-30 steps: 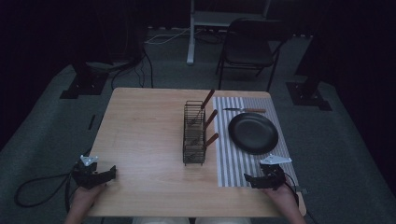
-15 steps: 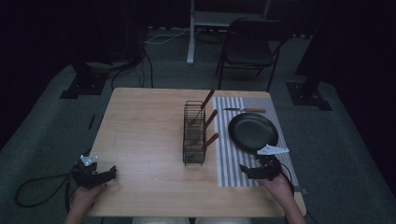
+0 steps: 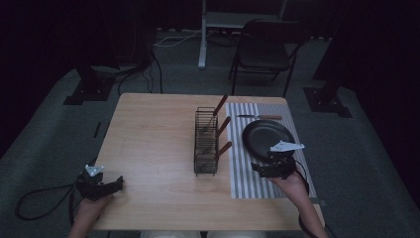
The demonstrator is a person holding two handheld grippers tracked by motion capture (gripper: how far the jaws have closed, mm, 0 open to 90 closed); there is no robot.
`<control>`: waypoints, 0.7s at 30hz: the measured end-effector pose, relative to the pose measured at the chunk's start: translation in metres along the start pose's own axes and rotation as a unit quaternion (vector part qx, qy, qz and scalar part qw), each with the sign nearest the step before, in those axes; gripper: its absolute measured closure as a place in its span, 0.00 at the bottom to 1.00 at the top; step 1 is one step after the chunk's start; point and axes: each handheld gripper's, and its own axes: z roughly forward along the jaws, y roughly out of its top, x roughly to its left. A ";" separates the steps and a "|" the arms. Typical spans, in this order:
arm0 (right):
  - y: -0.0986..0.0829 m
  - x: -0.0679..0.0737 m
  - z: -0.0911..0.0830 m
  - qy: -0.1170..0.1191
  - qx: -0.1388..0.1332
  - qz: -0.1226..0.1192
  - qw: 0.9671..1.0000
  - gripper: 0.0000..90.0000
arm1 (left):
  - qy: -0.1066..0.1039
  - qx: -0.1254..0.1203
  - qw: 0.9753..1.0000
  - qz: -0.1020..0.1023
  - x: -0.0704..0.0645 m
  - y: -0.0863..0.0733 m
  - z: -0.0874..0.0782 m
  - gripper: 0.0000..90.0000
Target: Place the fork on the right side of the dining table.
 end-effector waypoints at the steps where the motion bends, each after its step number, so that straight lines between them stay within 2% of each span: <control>1: 0.002 0.000 0.001 -0.001 0.000 -0.001 1.000 0.15 | 0.000 0.000 1.000 0.000 0.000 0.000 0.000 0.02; 7: 0.014 -0.004 0.007 0.007 -0.005 0.001 1.000 0.15 | 0.000 0.000 1.000 0.000 0.000 0.000 0.000 0.02; 21: 0.030 -0.014 0.019 0.007 -0.013 0.006 1.000 0.16 | 0.000 0.000 1.000 0.000 0.000 0.000 0.000 0.02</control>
